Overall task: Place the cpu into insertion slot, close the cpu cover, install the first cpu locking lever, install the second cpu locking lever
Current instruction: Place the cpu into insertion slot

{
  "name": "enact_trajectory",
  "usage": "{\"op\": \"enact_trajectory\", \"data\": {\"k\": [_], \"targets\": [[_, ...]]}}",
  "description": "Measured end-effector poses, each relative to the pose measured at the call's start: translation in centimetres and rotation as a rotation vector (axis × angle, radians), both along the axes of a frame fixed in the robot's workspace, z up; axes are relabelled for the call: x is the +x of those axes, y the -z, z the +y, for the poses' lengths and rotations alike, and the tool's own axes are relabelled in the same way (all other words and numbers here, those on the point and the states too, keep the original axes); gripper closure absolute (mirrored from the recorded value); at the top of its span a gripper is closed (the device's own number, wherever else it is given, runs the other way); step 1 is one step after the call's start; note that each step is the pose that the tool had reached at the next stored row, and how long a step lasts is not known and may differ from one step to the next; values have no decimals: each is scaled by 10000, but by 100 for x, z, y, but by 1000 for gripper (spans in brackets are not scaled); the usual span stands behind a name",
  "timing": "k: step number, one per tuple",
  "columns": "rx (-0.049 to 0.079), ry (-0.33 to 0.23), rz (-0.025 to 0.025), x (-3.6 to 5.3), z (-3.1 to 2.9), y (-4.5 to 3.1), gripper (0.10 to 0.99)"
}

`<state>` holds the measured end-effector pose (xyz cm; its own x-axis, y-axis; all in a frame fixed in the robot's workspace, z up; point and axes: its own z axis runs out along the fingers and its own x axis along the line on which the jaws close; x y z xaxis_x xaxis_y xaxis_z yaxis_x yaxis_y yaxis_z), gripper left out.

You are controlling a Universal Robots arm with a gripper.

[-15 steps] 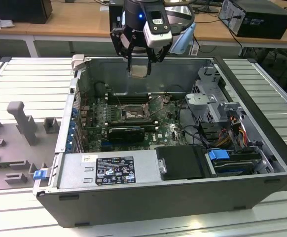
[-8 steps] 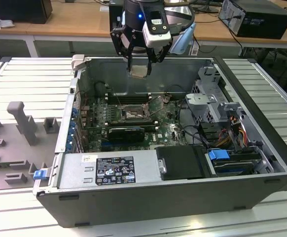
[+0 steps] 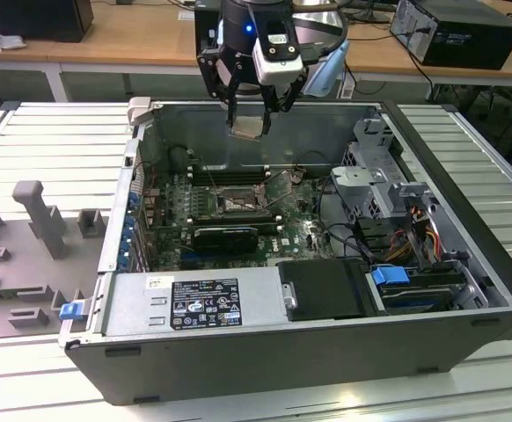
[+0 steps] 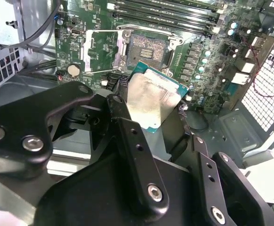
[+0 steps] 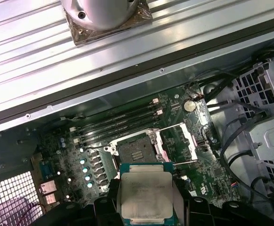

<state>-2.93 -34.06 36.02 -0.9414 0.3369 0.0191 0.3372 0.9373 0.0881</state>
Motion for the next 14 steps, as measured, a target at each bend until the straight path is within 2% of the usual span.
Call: {"op": "enact_trajectory", "data": {"k": [14], "targets": [[-1,617,0,0,0,2,557]]}}
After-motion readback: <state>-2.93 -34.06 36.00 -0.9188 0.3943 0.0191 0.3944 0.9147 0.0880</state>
